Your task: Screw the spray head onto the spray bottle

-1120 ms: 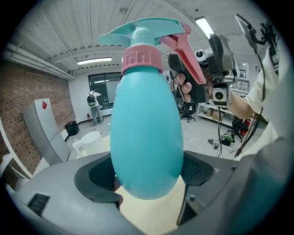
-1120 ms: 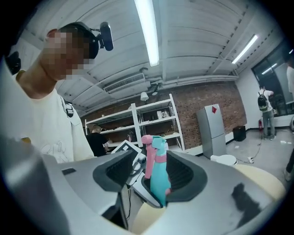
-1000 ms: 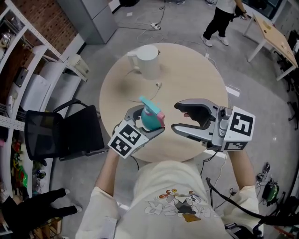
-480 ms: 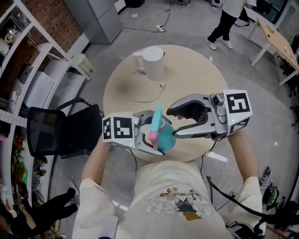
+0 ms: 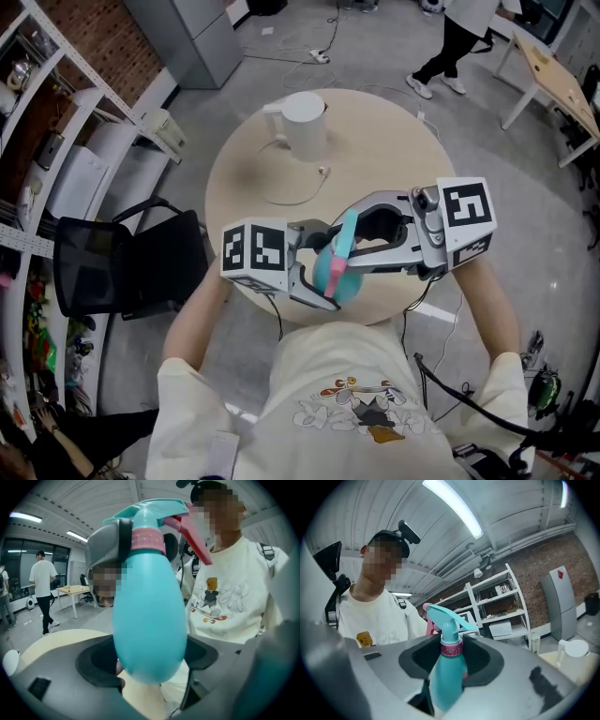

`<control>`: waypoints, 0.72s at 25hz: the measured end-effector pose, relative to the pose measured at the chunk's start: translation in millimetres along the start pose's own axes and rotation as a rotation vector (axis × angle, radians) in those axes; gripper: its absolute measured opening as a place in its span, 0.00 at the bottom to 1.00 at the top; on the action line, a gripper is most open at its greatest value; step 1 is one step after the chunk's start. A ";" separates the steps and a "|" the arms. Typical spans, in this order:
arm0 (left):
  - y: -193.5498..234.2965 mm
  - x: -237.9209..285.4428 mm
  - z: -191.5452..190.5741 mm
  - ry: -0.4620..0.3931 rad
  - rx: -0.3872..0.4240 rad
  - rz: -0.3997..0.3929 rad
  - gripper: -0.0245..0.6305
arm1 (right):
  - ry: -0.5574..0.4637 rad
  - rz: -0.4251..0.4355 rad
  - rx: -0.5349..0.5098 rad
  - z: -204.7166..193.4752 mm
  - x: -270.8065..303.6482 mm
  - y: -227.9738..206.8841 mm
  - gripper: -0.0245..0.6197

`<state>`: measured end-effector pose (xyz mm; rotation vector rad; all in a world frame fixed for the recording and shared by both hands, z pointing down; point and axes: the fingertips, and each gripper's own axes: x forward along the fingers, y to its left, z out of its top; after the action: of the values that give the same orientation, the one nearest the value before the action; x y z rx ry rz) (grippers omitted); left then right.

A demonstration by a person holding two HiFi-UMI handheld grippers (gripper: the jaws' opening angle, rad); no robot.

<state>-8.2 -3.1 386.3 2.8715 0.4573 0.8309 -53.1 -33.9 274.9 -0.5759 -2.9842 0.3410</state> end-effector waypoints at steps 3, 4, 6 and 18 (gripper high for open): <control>19.9 2.2 -7.3 0.007 -0.058 0.119 0.67 | 0.004 -0.093 -0.006 -7.5 -8.1 -13.8 0.26; 26.4 1.9 -9.6 0.009 -0.079 0.165 0.67 | 0.004 -0.123 -0.002 -9.4 -10.1 -18.7 0.26; 37.4 0.8 -13.0 0.008 -0.120 0.251 0.67 | 0.004 -0.181 0.008 -11.8 -13.1 -27.1 0.26; 87.0 -20.9 -20.9 0.015 -0.305 0.715 0.67 | -0.064 -0.537 0.014 -5.3 -29.1 -63.7 0.26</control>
<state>-14.1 -91.6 410.3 2.7193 -0.6837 0.8987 -48.3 -101.3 293.7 0.2488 -3.0331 0.3346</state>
